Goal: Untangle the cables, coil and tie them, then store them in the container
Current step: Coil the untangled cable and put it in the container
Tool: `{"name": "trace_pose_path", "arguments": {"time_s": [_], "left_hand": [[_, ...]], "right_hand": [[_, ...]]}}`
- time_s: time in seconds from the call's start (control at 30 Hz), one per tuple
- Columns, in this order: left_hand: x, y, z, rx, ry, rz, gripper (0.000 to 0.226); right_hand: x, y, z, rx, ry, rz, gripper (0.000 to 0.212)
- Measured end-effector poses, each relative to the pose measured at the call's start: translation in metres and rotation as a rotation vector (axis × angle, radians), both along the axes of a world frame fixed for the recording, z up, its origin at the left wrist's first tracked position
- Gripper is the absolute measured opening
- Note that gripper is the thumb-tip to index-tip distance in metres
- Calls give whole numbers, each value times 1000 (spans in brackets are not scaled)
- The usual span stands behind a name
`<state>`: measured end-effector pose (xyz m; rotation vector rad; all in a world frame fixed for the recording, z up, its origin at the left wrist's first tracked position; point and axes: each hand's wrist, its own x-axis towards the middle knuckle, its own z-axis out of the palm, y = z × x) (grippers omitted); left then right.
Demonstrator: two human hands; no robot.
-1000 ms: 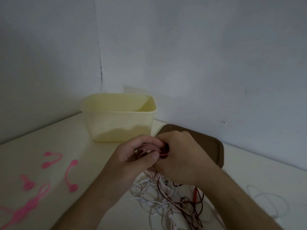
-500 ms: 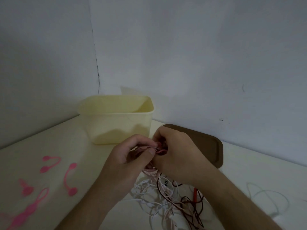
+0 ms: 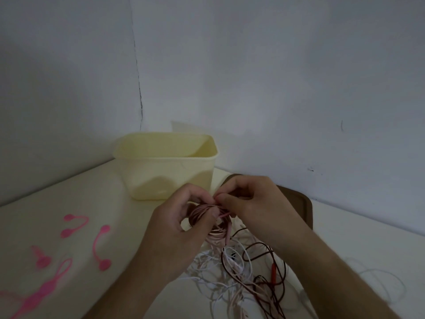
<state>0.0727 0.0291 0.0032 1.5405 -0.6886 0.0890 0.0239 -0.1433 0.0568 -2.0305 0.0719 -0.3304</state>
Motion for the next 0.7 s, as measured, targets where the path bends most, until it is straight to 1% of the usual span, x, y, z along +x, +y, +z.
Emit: {"name": "trace_pose_path", "arguments": {"time_s": [0.1,0.2,0.27,0.43,0.5,0.63,0.7], "left_hand": [[-2,-1,2,-28,-1,-17,14],[-1,-4,3,-63,40,-12,8],[0,-4,3,-67,75,-13,8],[1,-4,1,-18,122,-18,23],[0,-4,1,2,126,-21,29],[-1,-3,0,69,107,-10,31],[-1,-4,1,66,116,-4,28]], "right_hand": [[-1,-1,0,-9,-9,-39,13],[-4,2,2,-32,4,-54,13],[-3,3,1,-82,3,-72,14],[-1,4,-1,-284,-40,-101,15],[-1,4,-2,-333,-49,-94,13],[-1,3,-1,-367,-57,-64,11],[-2,-3,3,-318,-15,-17,7]]}}
